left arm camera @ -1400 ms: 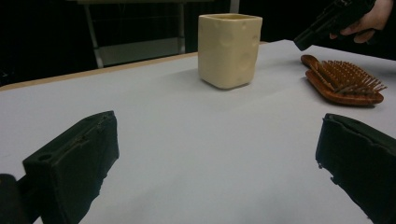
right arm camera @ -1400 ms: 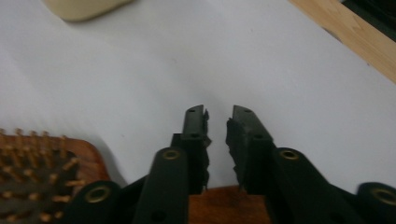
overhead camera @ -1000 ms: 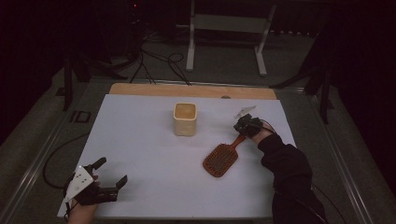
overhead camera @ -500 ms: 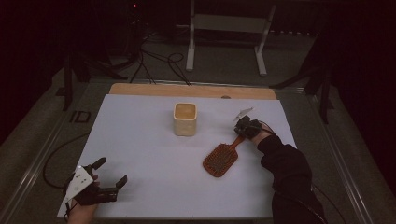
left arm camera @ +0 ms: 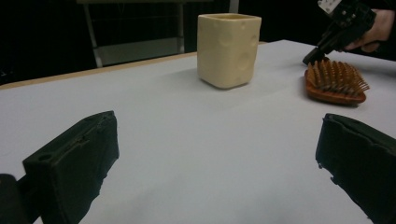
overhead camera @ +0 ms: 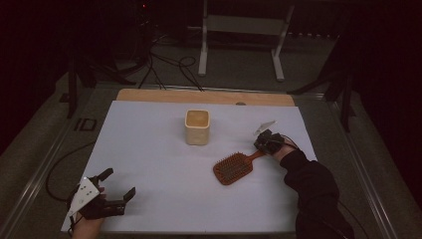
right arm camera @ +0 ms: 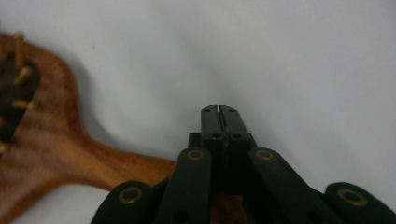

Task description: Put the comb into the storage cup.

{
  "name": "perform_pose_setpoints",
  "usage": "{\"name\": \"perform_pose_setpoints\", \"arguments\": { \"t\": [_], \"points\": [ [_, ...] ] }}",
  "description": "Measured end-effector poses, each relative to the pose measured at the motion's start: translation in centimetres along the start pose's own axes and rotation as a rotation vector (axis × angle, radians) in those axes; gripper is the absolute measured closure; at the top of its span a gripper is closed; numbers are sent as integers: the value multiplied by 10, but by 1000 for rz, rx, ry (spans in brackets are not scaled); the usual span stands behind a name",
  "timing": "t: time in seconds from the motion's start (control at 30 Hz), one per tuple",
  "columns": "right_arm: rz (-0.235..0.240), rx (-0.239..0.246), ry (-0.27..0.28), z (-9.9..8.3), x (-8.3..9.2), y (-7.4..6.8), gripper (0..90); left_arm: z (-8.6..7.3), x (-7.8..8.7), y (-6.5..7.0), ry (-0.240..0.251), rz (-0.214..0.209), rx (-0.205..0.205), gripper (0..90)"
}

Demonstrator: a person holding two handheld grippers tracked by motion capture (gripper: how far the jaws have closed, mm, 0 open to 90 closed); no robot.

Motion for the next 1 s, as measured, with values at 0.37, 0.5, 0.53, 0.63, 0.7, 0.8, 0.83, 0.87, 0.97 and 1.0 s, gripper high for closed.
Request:
{"name": "perform_pose_setpoints", "arguments": {
  "t": [0.37,0.5,0.53,0.63,0.7,0.8,0.83,0.87,0.97,1.0],
  "points": [
    [10,-6,-2,-22,14,-4,900,-1,0,0,-4,1,-3,2],
    [18,-14,5,-29,20,-11,900,-1,0,0,-4,3,-2,2],
    [19,-11,5,-31,21,-12,900,-1,0,0,-4,3,-2,2],
    [30,-22,12,-36,26,-18,900,-1,0,0,-5,3,-4,2],
    [30,-21,11,-40,29,-21,900,-1,0,0,-4,3,-3,2],
    [36,-25,15,-45,34,-26,900,-1,-1,0,-5,3,-4,2],
    [41,-27,15,-47,35,-29,900,-1,-1,0,-4,1,-2,2],
    [39,-28,15,-49,37,-30,900,0,-1,0,-3,1,-2,2],
    [45,-40,16,-53,40,-37,900,-1,-1,0,-6,3,-7,2],
    [47,-41,15,-54,41,-39,900,-1,-1,0,-5,1,-5,2]
  ]
}}
Point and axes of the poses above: each handheld gripper's, and its own axes: x roughly backward along the jaws, z roughly out of its top, y roughly to its right, the point moved 10 cm from there along -x, roughly forward along the jaws, and after that the axes turned 1 degree about z, right-handed, at the moved point
